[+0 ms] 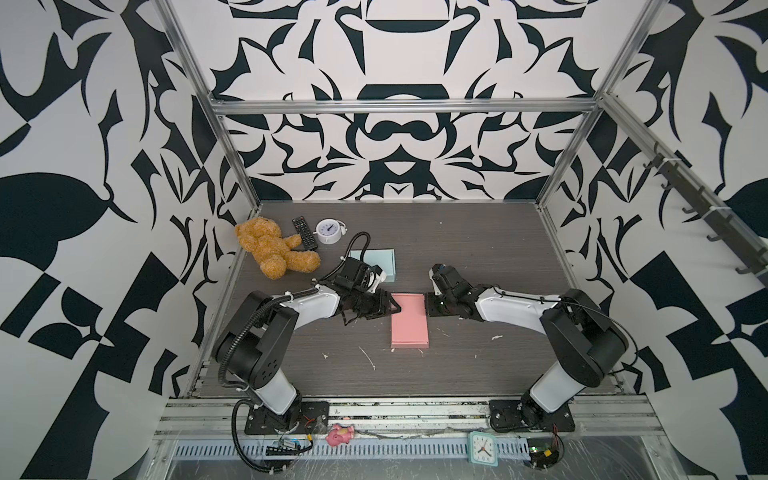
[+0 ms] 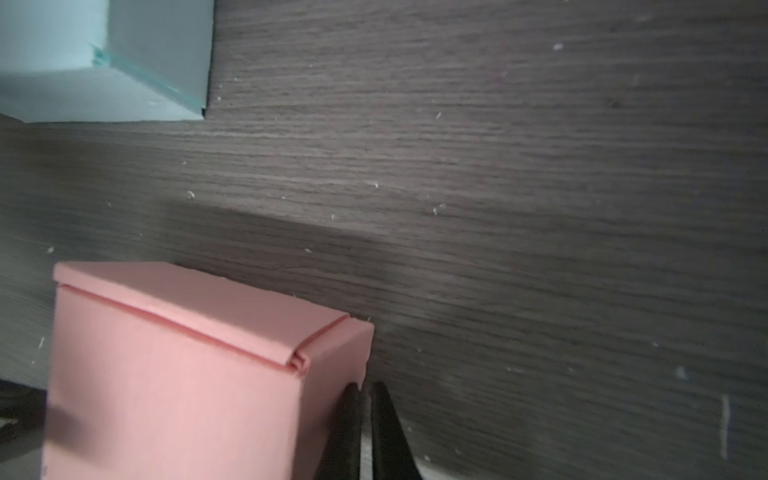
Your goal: Fold the paper box
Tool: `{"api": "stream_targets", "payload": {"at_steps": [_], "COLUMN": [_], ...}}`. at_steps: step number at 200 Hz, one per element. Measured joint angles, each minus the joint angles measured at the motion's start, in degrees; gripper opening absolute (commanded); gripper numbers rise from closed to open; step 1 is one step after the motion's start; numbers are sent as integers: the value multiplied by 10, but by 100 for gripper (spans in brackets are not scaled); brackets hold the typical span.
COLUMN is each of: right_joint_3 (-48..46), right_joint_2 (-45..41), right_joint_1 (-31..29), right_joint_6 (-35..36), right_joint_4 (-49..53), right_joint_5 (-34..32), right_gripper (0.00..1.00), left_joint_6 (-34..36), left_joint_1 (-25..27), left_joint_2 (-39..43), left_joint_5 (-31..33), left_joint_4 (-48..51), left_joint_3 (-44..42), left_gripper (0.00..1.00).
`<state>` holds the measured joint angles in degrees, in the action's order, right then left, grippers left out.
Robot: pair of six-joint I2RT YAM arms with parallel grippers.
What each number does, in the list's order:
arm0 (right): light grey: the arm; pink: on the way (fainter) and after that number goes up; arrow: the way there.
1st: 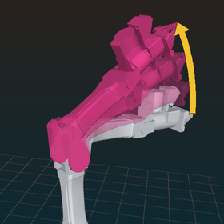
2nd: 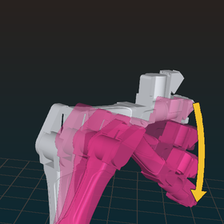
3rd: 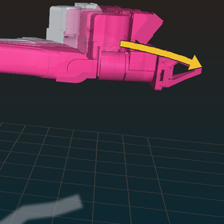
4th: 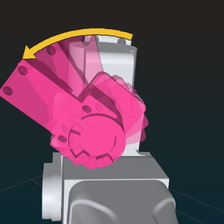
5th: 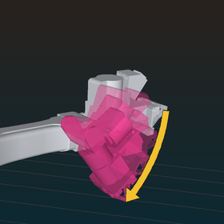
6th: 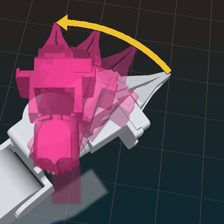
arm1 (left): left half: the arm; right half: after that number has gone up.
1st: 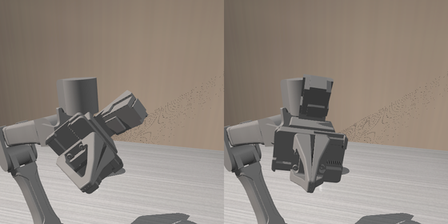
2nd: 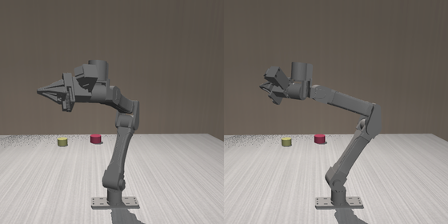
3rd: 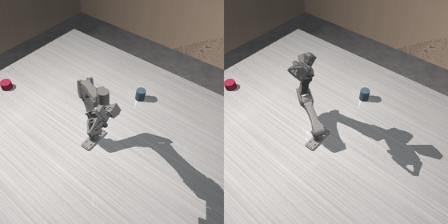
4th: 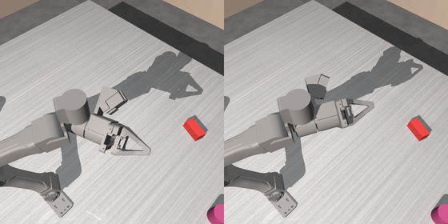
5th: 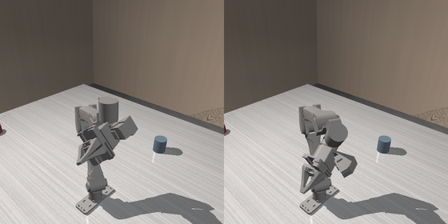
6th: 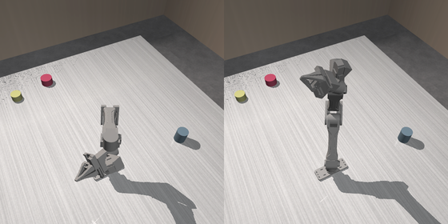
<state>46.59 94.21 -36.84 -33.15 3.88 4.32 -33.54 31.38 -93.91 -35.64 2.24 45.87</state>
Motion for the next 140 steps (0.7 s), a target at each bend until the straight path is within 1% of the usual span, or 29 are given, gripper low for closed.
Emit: {"api": "stream_targets", "payload": {"at_steps": [36,105,140], "right_joint_3": [0,-4,-28], "right_joint_2": [2,6,-33], "right_joint_1": [0,1,-1], "right_joint_6": [-13,-26,-22], "right_joint_4": [-14,-24,-9], "right_joint_5": [7,9,5], "right_gripper": [10,14,17], "left_joint_6": [-2,-9,-10], "left_joint_1": [-1,-2,-6], "left_joint_2": [0,0,6], "left_joint_5": [-1,-2,-2], "left_joint_4": [0,0,-4], "left_joint_3": [0,0,-7], "left_gripper": [45,46,50]}}
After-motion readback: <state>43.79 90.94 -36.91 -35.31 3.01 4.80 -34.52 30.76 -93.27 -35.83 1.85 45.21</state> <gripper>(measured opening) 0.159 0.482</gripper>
